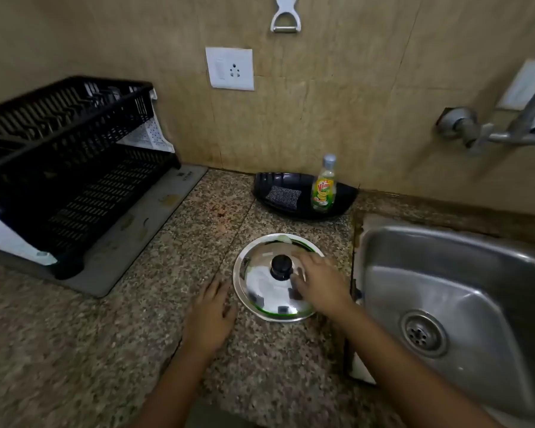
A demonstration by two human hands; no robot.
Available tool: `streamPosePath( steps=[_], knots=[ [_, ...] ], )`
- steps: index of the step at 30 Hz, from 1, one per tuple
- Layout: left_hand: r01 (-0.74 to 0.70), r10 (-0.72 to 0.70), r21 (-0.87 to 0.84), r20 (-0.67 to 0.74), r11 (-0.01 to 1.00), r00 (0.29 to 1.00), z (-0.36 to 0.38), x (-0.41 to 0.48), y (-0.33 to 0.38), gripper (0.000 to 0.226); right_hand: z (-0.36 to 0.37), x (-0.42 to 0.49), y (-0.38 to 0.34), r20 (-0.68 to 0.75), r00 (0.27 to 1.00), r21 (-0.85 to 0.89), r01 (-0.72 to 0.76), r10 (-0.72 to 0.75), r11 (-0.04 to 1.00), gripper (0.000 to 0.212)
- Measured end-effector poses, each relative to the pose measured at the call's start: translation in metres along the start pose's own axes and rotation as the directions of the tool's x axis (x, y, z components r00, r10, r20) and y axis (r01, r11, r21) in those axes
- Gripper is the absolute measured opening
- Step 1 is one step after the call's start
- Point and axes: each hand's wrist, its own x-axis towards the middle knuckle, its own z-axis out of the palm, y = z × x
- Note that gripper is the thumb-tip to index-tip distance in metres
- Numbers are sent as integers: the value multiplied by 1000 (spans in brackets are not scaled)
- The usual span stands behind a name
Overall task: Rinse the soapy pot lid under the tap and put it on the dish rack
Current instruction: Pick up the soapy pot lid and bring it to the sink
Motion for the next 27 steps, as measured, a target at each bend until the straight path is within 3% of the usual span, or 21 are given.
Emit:
streamPosePath(
  steps=[3, 7, 12, 16, 20, 24, 27],
  knots=[
    [-3, 4, 37, -29, 999, 1000, 2, 3, -5, 59, 7, 21, -11, 66, 998, -19, 13, -12, 1000, 52],
    [-24, 28, 38, -111, 999, 993, 7, 1, -8, 77, 15, 35, -19, 121, 992, -26, 25, -22, 999, 53],
    [-1, 9, 51, -170, 999, 985, 9, 7, -9, 63, 21, 39, -22, 98, 995, 4, 17, -17, 1000, 50],
    [72, -147, -316, -219, 946, 965, 3, 17, 0, 42, 25, 26, -15, 72, 997, 51, 16, -20, 999, 49],
    [13, -261, -688, -259, 726, 930, -3, 19, 32, 31, 25, 5, -3, 27, 998, 87, 46, -49, 995, 48],
    [6, -331, -794, -246, 608, 911, -6, 25, 65, 33, 15, -17, 11, -33, 997, 142, 78, -74, 987, 44],
    [75, -383, -862, -143, 500, 913, -6, 26, 93, 32, -13, -25, 25, -156, 984, 178, 115, -87, 977, 43]
  ],
)
